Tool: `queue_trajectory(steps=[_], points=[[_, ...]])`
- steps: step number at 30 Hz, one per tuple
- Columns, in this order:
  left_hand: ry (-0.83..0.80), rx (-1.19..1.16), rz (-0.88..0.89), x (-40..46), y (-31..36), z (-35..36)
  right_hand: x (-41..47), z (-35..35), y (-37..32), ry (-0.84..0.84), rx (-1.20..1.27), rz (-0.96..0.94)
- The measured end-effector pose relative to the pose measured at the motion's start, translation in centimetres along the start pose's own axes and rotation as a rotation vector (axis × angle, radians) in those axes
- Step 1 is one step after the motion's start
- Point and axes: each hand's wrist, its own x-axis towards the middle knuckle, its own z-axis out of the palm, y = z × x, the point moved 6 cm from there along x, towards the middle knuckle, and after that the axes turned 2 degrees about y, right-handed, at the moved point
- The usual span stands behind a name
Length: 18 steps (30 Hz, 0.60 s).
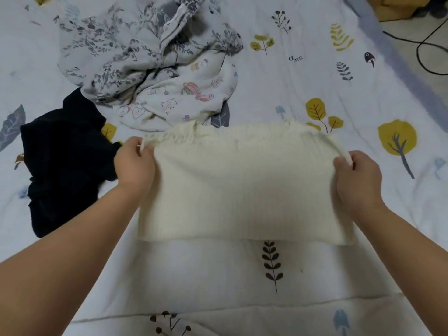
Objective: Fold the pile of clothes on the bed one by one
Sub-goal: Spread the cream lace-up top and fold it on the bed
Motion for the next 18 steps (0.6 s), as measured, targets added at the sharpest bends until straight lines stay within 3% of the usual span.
queue_trajectory(steps=[4, 7, 8, 10, 13, 14, 16, 18], points=[[0.091, -0.039, -0.086, 0.5, -0.4, -0.2, 1.2, 0.4, 0.7, 0.098, 0.109, 0.064], [0.006, 0.088, -0.185, 0.2, -0.5, 1.0, 1.6, 1.5, 1.3, 0.084, -0.094, 0.152], [0.005, 0.139, -0.115, -0.1, 0.3, 1.2, 1.5, 1.5, 0.9, 0.087, -0.19, 0.117], [0.009, 0.207, 0.235, -1.6, 3.6, 2.2, 0.2, 2.2, -1.3, 0.122, -0.333, -0.103], [-0.215, 0.38, 0.615, -6.0, 6.5, 6.4, -3.6, 6.8, -4.0, -0.002, -0.569, -0.542], [-0.316, 0.48, 0.657, -7.3, 6.4, 8.1, -4.2, 8.7, -3.7, -0.133, -0.708, -0.606], [-0.484, 0.68, 0.665, -8.8, 4.7, 10.8, -4.0, 11.1, -1.2, -0.361, -0.904, -0.559], [-0.576, 0.78, 0.583, -8.5, 2.3, 12.2, -2.5, 11.2, 0.5, -0.413, -0.943, -0.484]])
